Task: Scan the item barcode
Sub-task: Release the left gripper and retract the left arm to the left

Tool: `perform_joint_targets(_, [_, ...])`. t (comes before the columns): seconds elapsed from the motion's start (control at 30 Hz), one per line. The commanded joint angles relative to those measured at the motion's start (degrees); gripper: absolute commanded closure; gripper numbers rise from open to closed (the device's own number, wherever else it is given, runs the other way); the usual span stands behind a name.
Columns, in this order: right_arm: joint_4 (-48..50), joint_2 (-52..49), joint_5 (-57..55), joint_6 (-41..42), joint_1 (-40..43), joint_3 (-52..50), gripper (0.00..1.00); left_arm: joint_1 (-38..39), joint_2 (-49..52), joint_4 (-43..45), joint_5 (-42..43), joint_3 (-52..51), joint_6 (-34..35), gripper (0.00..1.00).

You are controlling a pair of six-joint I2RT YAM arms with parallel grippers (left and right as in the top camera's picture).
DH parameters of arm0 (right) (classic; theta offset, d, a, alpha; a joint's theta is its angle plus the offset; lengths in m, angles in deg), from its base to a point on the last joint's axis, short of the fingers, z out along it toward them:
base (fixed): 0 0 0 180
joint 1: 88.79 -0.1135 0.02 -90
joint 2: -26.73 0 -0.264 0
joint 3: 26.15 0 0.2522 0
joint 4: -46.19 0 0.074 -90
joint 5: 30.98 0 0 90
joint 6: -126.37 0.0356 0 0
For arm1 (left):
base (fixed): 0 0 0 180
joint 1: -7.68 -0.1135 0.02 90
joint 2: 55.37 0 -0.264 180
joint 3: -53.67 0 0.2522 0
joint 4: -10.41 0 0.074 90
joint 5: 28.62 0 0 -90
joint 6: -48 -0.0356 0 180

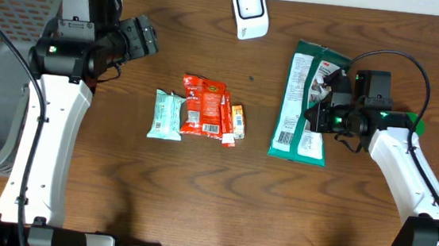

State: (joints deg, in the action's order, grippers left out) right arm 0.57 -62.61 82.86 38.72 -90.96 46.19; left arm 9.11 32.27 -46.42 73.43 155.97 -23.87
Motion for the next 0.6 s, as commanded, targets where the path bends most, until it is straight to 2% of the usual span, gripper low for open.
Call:
perform_joint_targets(0.0, [-0.35, 1.27, 0.0, 0.39, -0.61, 0.28, 0.99, -0.17, -0.42, 0.0, -0.13, 0.2, -0.44, 0.13])
perform_joint_targets(0.37, [-2.62, 1.73, -0.04, 0.7, -0.55, 0.68, 0.99, -0.17, -0.42, 0.0, -0.13, 0.2, -0.44, 0.12])
perform_joint_targets(0.57, [-6.45, 1.81, 0.02, 2.58, -0.55, 4.5, 0.99, -0.17, -0.42, 0.0, -0.13, 0.2, -0.44, 0.12])
